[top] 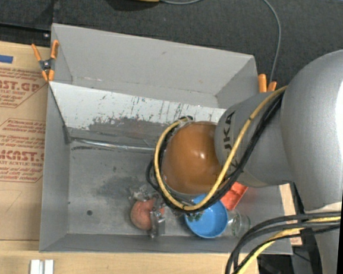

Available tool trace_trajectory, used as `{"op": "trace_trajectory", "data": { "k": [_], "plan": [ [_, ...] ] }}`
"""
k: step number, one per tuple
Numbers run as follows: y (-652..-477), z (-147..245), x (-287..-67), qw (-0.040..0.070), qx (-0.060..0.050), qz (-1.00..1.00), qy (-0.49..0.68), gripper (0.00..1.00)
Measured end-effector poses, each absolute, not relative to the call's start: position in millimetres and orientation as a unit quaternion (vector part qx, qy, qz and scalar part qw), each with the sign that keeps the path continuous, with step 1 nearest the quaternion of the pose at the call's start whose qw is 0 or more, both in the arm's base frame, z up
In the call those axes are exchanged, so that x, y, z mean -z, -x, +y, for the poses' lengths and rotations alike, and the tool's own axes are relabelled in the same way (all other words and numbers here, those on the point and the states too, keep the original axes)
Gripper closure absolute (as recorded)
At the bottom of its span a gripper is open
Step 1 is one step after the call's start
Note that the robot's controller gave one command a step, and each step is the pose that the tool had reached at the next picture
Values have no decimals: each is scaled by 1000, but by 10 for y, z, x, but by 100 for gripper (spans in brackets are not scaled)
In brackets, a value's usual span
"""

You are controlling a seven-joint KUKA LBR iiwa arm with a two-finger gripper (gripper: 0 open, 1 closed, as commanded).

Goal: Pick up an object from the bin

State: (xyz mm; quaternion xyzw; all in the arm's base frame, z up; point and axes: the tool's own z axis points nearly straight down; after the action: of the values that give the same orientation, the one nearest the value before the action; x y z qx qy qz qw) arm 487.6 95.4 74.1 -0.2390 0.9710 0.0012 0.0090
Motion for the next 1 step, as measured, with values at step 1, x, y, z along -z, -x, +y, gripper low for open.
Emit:
{"op": "trace_trajectory", "data": {
  "k": [1],
  "plan": [
    [-4871, 958, -781, 8, -2, 971, 239, 100]
  ]
}}
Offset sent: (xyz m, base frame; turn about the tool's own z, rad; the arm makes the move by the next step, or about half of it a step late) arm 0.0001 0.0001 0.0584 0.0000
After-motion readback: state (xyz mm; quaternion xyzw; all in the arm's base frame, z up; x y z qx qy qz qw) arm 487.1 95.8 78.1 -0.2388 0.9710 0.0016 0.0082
